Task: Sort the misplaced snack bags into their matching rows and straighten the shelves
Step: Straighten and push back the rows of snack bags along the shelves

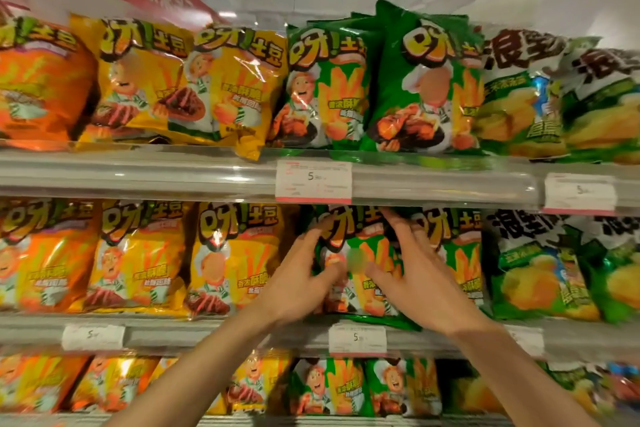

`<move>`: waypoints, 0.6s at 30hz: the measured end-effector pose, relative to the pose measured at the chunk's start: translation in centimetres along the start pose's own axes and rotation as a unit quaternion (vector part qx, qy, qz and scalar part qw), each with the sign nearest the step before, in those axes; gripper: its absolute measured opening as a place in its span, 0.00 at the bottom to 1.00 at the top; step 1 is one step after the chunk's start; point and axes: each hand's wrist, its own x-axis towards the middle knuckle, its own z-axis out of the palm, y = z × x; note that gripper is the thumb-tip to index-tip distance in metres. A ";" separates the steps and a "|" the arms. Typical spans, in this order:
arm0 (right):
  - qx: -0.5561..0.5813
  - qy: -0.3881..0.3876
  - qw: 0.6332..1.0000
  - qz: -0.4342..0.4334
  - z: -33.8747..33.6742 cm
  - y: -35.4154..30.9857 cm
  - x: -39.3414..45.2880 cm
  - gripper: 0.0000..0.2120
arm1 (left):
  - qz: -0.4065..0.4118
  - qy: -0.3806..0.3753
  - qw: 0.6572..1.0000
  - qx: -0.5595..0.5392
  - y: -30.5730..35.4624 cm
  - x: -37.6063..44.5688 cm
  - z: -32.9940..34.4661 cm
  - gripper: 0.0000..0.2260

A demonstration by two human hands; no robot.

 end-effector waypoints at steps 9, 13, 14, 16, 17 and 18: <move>0.069 -0.106 0.992 -0.007 -0.8 1.3 2.0 0.47 | -0.021 -0.026 0.998 -0.058 0.0 1.8 0.0 0.33; 0.135 -0.116 0.984 0.000 -0.5 2.0 2.7 0.49 | -0.004 -0.009 0.999 -0.039 -0.5 1.6 -0.6 0.34; 0.149 -0.122 0.981 -0.001 -0.4 2.0 2.9 0.49 | 0.000 -0.006 0.999 -0.031 -0.8 1.5 -0.9 0.35; 0.170 -0.128 0.977 -0.004 0.0 1.9 3.2 0.49 | -0.002 -0.002 1.000 -0.024 -1.2 1.3 -1.3 0.36; 0.173 -0.128 0.977 -0.002 0.2 1.7 3.4 0.49 | -0.004 0.000 1.000 -0.022 -1.4 1.3 -1.4 0.36; 0.172 -0.125 0.977 0.000 0.4 1.7 3.6 0.48 | -0.004 0.002 1.000 -0.019 -1.7 1.3 -1.5 0.36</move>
